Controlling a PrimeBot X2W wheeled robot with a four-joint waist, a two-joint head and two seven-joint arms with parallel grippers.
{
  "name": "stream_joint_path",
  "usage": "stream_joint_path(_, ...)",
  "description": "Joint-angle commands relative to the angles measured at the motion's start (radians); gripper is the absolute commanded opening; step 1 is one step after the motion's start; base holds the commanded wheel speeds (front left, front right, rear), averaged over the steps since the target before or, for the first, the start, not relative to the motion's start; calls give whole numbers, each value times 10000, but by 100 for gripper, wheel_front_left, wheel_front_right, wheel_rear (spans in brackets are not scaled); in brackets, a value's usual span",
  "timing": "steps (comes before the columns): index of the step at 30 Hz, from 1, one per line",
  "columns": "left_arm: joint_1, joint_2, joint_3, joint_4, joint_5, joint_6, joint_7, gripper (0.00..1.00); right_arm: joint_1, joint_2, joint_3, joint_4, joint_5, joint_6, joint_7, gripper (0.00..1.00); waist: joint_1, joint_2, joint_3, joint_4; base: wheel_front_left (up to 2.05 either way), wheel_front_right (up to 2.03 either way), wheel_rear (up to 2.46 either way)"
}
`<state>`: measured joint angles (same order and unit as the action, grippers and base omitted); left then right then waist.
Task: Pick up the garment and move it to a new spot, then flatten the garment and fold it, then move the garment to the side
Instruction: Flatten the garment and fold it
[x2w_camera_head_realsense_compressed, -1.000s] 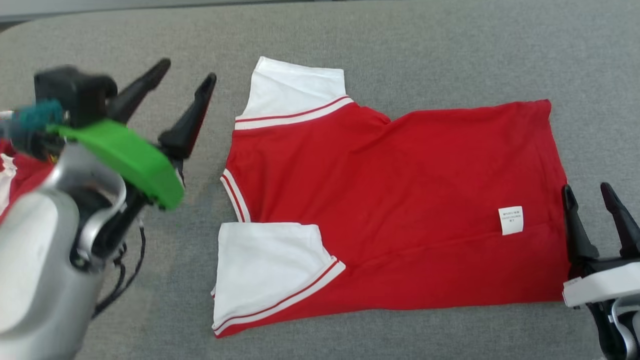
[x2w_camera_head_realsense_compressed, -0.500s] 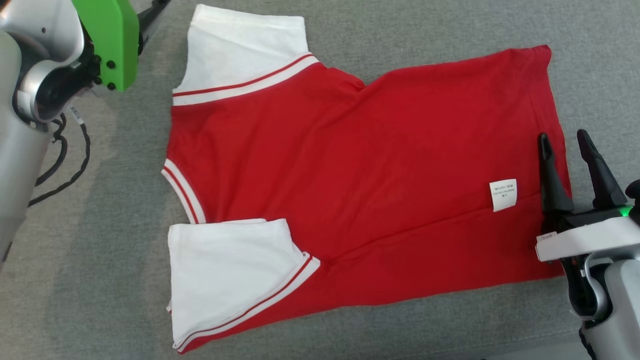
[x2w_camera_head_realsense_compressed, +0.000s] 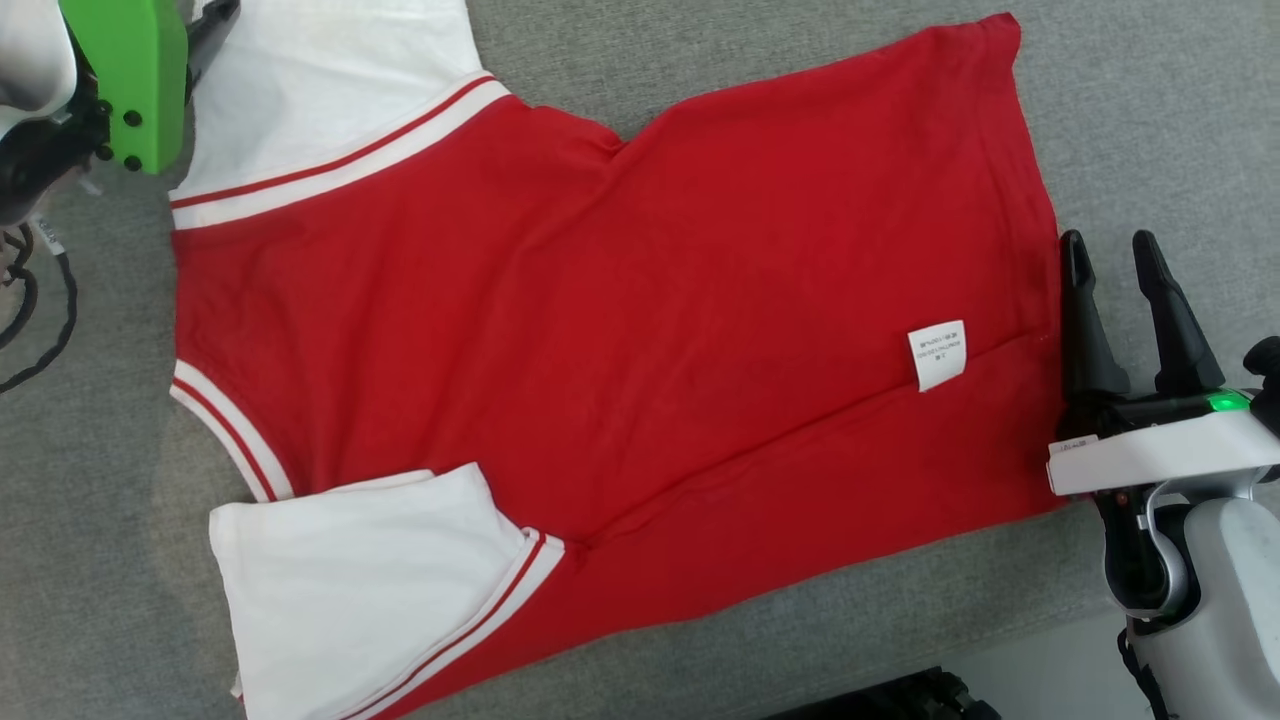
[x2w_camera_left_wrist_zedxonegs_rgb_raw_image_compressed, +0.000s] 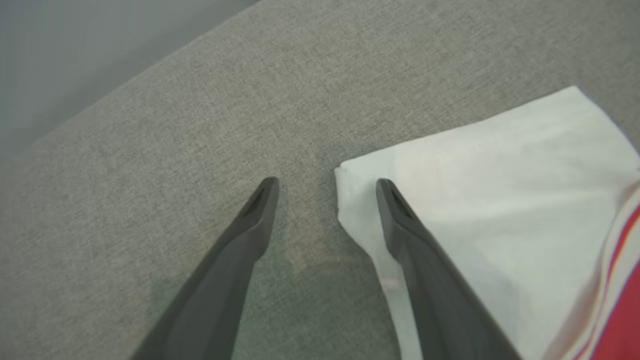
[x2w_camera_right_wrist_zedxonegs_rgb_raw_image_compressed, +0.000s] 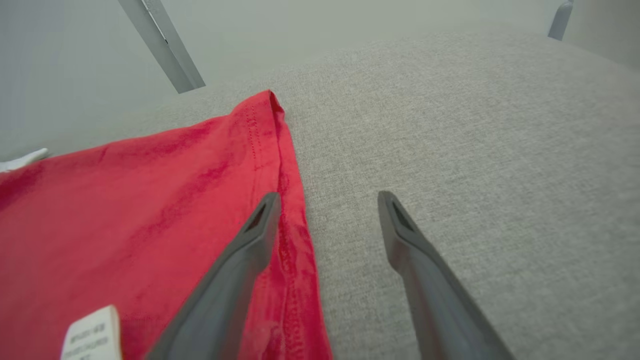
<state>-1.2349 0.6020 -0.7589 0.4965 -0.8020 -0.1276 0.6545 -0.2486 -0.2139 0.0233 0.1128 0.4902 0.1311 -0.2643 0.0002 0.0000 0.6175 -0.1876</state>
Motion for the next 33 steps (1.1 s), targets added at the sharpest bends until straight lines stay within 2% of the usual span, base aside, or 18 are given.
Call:
stream_joint_path(1,-160,186,-124,100,-123,-38,25,100,-40,42,-16,-44,35,-6,0,100,-2,0,141,-211,0,0,0)
stream_joint_path(3,-210,300,-295,140,-232,-38,-30,100,-10,72,-68,-53,13,-6,0,100,-2,0,149,-259,0,0,0)
stream_joint_path(4,-227,334,-359,161,-272,-38,-48,95,3,79,-80,-62,6,-6,0,100,-2,0,153,-276,0,0,0)
stream_joint_path(6,-248,380,-505,191,-361,-37,-126,63,26,90,-107,-72,-8,-6,0,100,-2,0,169,-297,0,0,0)
stream_joint_path(9,-300,451,-797,100,-557,-28,-234,5,14,101,-98,-60,-32,-6,0,100,-2,0,190,-317,0,0,0)
stream_joint_path(10,-337,492,-859,103,-608,-26,-258,0,-16,98,-87,-52,-40,-6,0,100,-2,0,193,-318,0,0,0)
stream_joint_path(16,-641,583,-1140,117,-867,-27,-986,0,-399,-156,196,-26,-214,-6,0,100,-2,0,77,-263,0,0,0)
stream_joint_path(20,-624,485,-1436,85,-1175,-27,-1357,0,-1001,-495,834,500,-48,-6,51,100,-2,0,-267,-96,0,0,0)
stream_joint_path(24,-534,301,-1713,-130,-1601,-27,-1675,0,-2111,-724,1242,1308,269,-5,1274,100,-2,0,-680,179,0,0,0)
stream_joint_path(29,-454,209,-2130,-390,-1856,-27,-1919,0,-3562,-709,1636,2157,308,-3,3258,100,-2,0,-1077,535,0,0,0)
stream_joint_path(33,-474,123,-2380,-613,-2094,-27,-2111,0,-4404,-882,1588,2882,109,-5,4407,100,-2,0,-1224,825,0,0,0)
